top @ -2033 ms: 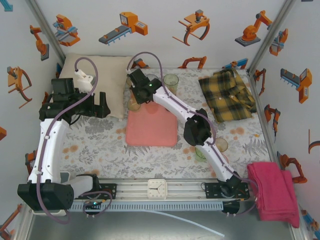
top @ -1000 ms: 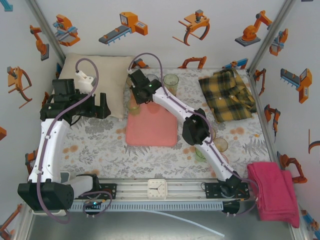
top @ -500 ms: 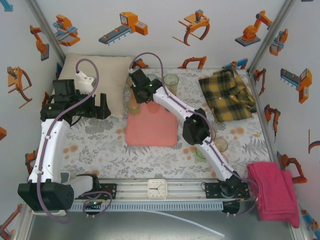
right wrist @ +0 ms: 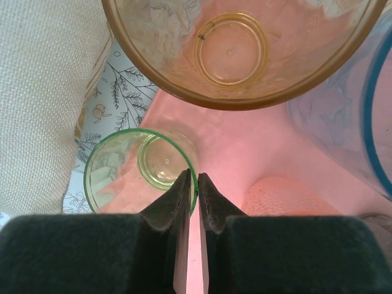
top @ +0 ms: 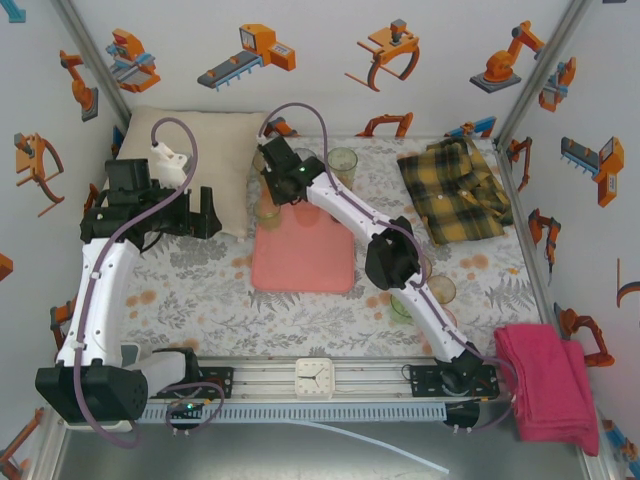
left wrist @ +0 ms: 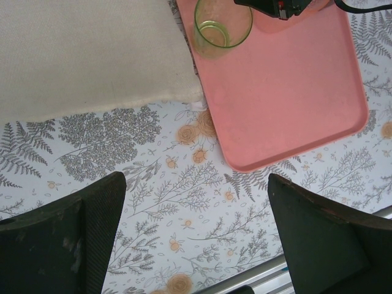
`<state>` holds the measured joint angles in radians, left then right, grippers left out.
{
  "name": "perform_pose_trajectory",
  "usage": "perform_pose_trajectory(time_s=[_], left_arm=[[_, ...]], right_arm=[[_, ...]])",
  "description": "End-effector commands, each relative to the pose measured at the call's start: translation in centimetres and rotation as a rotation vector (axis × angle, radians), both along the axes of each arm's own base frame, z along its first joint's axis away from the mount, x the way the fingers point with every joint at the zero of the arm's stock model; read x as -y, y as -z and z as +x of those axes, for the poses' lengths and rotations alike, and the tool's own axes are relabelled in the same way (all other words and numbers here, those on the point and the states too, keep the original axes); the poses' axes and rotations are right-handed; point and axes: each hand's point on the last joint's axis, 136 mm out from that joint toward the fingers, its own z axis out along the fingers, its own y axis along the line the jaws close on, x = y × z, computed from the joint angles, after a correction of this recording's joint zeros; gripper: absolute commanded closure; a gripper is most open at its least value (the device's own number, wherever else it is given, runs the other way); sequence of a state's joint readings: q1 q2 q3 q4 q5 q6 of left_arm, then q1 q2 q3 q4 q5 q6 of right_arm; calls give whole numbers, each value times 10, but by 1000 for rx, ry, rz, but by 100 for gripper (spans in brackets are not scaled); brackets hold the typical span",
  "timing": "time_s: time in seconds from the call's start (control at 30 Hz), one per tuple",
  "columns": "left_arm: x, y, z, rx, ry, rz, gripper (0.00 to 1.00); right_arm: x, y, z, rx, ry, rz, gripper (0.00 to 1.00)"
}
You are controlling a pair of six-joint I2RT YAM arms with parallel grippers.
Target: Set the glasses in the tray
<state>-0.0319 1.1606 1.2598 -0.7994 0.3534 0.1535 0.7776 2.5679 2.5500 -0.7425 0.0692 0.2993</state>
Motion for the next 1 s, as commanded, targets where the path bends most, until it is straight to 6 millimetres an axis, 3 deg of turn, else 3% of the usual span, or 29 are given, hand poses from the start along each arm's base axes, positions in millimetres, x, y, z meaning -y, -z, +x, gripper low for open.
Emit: perform_pose_trajectory(time_s=[0.0, 0.2, 0.33, 0.57, 0.97], left_arm=[[0, -5, -2, 19, -4, -15, 11], [0, -5, -3, 21, -4, -16, 11], [0, -7, -3, 23, -3, -16, 11], [-1, -10, -2, 32, -5, -13, 11], [-1, -15, -3, 45, -6, -10, 11]], right_arm=[[1, -8, 11, 26, 31, 28, 85], [1, -9, 11, 26, 33, 29, 85], [1, -14, 11, 35, 32, 35, 79], [1, -31, 11, 54, 30, 56, 70], [2, -62, 2, 74, 18, 98, 68]])
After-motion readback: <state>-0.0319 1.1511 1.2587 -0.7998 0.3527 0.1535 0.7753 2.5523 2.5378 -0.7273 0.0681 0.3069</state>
